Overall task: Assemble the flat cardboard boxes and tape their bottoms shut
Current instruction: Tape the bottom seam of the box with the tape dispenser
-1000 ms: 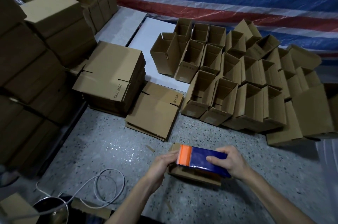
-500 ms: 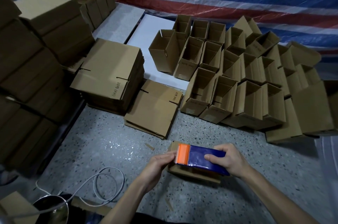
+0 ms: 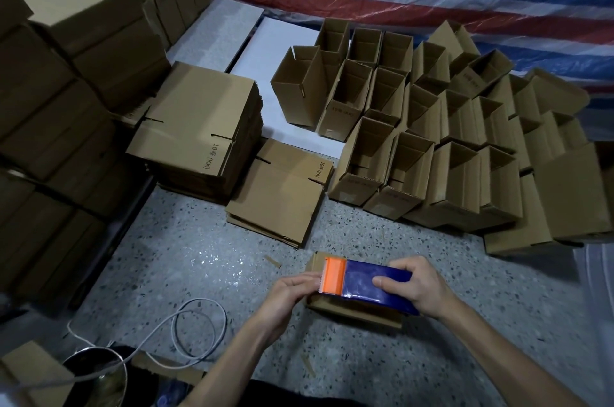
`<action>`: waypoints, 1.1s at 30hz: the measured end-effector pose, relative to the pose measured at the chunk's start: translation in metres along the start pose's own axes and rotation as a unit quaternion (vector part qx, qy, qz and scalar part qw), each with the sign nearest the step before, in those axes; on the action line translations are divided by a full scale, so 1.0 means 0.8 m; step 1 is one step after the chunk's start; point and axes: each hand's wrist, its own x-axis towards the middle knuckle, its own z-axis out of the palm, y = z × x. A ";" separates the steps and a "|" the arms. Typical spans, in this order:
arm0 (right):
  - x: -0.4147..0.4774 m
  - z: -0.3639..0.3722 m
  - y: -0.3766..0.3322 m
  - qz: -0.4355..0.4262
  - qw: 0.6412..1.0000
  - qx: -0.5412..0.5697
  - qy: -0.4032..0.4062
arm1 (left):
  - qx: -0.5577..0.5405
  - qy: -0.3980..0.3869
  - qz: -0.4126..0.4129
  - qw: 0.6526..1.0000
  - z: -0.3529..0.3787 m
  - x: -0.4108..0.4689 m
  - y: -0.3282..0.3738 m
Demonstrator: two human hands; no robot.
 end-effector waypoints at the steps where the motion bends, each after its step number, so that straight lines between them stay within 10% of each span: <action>1: 0.000 0.000 0.000 -0.002 1.000 0.003 -0.002 | -0.004 0.003 -0.002 1.000 0.002 0.000 -0.001; 33: -0.004 0.000 -0.003 -0.007 1.000 0.003 -0.004 | 0.076 0.034 0.022 0.996 0.014 0.002 -0.009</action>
